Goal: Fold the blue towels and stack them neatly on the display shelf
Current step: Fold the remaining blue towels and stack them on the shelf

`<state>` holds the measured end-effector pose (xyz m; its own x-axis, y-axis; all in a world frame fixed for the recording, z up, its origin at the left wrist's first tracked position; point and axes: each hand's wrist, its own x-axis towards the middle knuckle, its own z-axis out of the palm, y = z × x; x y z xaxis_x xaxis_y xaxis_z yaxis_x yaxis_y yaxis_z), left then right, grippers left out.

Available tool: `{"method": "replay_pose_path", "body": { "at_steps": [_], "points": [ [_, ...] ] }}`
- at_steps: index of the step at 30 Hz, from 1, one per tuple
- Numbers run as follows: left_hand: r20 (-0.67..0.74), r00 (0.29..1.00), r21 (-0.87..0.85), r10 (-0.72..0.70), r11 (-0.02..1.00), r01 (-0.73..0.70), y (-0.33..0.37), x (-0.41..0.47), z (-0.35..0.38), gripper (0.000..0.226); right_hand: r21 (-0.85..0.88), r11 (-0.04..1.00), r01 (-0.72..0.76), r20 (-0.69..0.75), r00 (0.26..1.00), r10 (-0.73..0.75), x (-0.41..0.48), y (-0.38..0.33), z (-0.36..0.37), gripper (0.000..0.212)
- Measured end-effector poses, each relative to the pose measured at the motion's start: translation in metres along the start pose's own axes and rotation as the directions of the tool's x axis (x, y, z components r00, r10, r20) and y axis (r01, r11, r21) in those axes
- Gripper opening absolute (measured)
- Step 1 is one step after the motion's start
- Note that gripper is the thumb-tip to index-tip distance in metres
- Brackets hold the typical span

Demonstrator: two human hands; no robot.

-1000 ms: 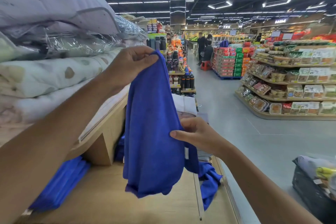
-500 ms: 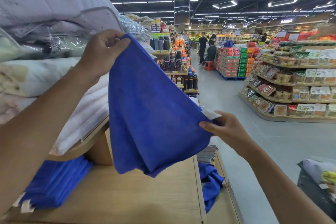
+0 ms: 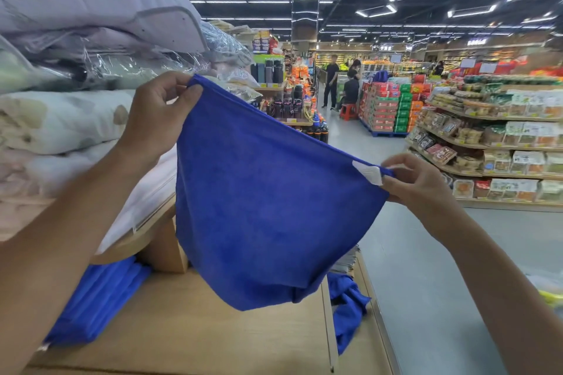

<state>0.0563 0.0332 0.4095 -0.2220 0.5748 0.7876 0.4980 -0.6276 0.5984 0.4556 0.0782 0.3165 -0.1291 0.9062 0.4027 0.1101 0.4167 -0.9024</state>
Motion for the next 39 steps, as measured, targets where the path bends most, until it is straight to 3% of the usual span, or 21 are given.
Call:
{"method": "replay_pose_path", "body": {
  "at_steps": [3, 6, 9, 13, 15, 22, 26, 28, 30, 32, 34, 36, 39],
  "points": [
    [-0.021, 1.0, 0.013, 0.003, 1.0, -0.002, 0.0, -0.006, -0.003, 0.016, 0.278, 0.957, -0.08, 0.03, 0.997, 0.074, -0.001, -0.003, -0.005, 0.046],
    [-0.038, 0.999, 0.0, -0.013, 1.0, 0.013, 0.0, -0.013, -0.006, 0.016, 0.479, 0.861, -0.172, 0.084, 0.985, 0.15, 0.001, -0.004, -0.008, 0.038],
    [-0.029, 0.999, -0.025, -0.033, 0.999, 0.032, -0.001, -0.023, -0.008, 0.016, 0.412, 0.893, -0.181, 0.045, 0.983, 0.178, -0.001, -0.004, -0.003, 0.014],
    [-0.012, 0.999, -0.035, -0.053, 0.998, 0.052, -0.005, -0.034, -0.009, 0.013, 0.184, 0.973, -0.143, -0.043, 0.987, 0.153, -0.003, -0.007, 0.006, 0.018],
    [-0.016, 0.997, -0.037, -0.074, 0.997, 0.073, -0.008, -0.036, -0.013, 0.008, 0.169, 0.977, -0.132, -0.057, 0.988, 0.143, -0.002, -0.009, 0.008, 0.008],
    [-0.023, 0.99, -0.066, -0.14, 0.988, 0.138, -0.008, -0.044, -0.031, 0.009, 0.344, 0.926, -0.153, 0.028, 0.988, 0.153, 0.0, -0.022, 0.011, 0.017],
    [-0.033, 0.987, -0.128, -0.16, 0.98, 0.154, -0.002, -0.06, -0.043, 0.009, 0.314, 0.944, -0.107, 0.104, 0.992, 0.078, -0.012, -0.033, 0.012, 0.017],
    [-0.033, 0.982, -0.193, -0.185, 0.965, 0.176, 0.001, -0.072, -0.056, 0.007, 0.28, 0.957, -0.072, 0.135, 0.99, 0.035, -0.021, -0.038, 0.011, 0.027],
    [-0.028, 0.98, -0.246, -0.198, 0.951, 0.186, 0.001, -0.087, -0.073, 0.015, 0.265, 0.963, -0.045, 0.177, 0.984, -0.003, -0.03, -0.039, 0.009, 0.041],
    [-0.045, 0.976, -0.256, -0.214, 0.947, 0.196, -0.004, -0.105, -0.088, 0.026, 0.298, 0.953, -0.045, 0.231, 0.973, -0.026, -0.041, -0.034, 0.009, 0.036],
    [-0.047, 0.963, -0.251, -0.267, 0.936, 0.247, -0.012, -0.128, -0.104, 0.039, 0.348, 0.934, -0.083, 0.274, 0.961, -0.017, -0.051, -0.021, 0.012, 0.022],
    [0.021, 0.942, -0.287, -0.335, 0.9, 0.327, -0.024, -0.156, -0.122, 0.051, 0.356, 0.92, -0.162, 0.316, 0.948, 0.044, -0.065, -0.001, 0.018, 0.023],
    [0.171, 0.907, -0.249, -0.385, 0.874, 0.418, -0.043, -0.203, -0.144, 0.04, 0.304, 0.905, -0.297, 0.408, 0.899, 0.158, -0.088, 0.036, 0.034, 0.019]
  ]
}}
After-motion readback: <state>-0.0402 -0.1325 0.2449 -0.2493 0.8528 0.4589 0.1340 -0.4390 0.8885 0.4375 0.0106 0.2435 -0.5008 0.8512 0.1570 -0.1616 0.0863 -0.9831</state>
